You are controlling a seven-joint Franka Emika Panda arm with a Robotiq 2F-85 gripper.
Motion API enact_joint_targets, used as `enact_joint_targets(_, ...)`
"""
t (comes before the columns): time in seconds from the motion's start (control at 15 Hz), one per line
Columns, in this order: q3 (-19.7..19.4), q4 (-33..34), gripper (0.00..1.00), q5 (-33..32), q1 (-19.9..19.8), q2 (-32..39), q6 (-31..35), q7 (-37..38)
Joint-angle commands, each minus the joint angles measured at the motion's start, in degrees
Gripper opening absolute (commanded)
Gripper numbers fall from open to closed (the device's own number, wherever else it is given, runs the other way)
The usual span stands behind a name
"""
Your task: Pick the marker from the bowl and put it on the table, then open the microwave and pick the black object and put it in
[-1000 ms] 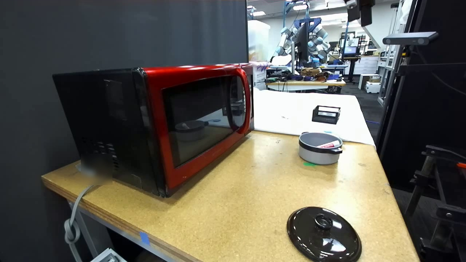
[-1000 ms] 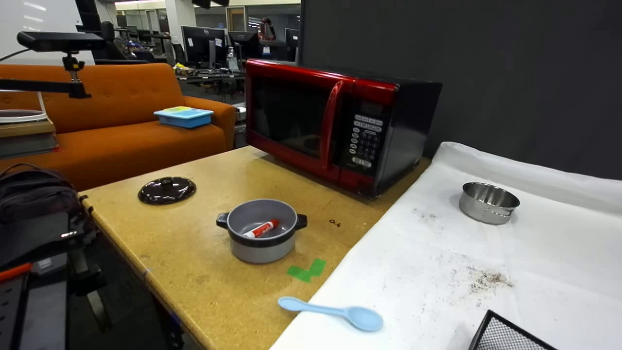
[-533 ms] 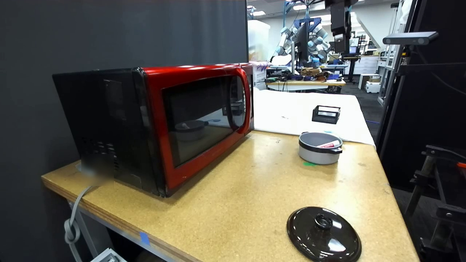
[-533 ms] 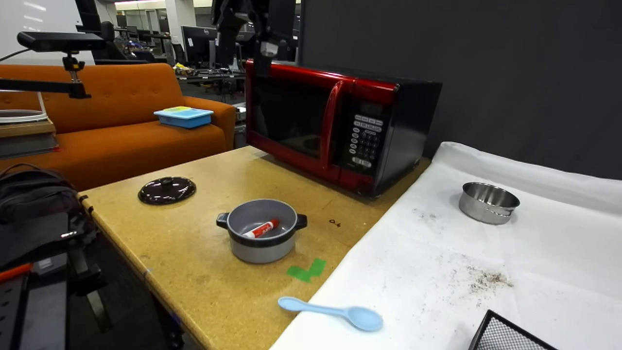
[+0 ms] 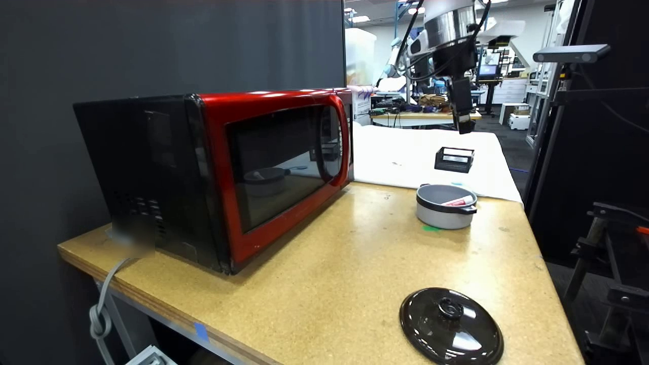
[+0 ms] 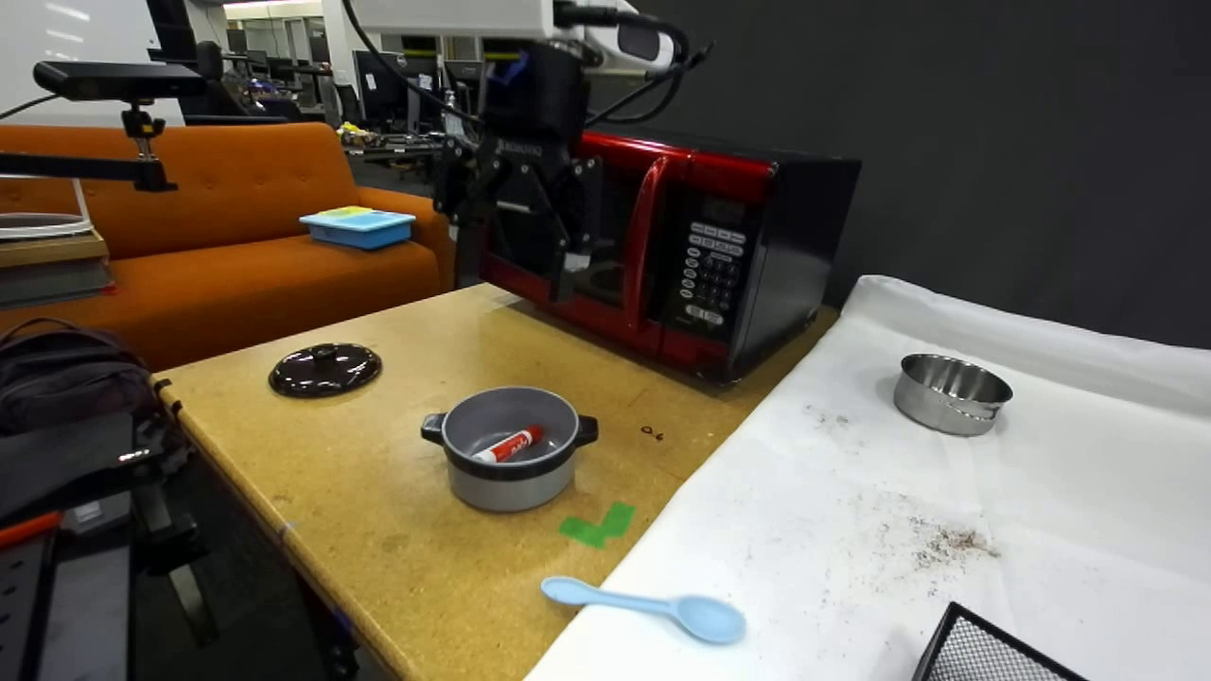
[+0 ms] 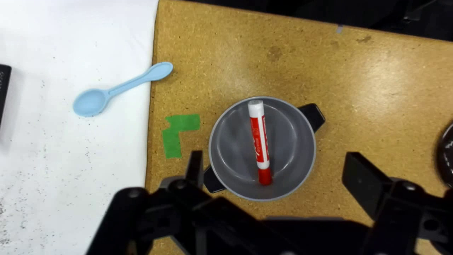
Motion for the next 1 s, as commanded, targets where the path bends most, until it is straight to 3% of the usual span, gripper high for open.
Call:
enact_joint_targets(0.0, 0.91, 2.12, 1.0, -2.64, 0.01, 6.13, 4.0, -2.09)
enact_joint_targets(0.47, 1.3, 5.33, 1.0, -8.42, 1.08, 16.18, 5.77, 1.25)
enact_joint_targets(0.53, 1.36, 5.34, 0.92, -9.22, 1.38, 16.54, 5.61, 1.84)
enact_joint_targets(0.6, 1.43, 5.69, 0.74, -9.83, 1.67, 17.18, 5.37, 2.3)
enact_joint_targets(0.67, 1.51, 5.66, 0.67, -10.35, 1.99, 17.52, 5.4, 2.77)
enact_joint_targets(0.93, 2.13, 3.85, 0.63, -11.08, 3.59, 16.79, 5.01, 4.75)
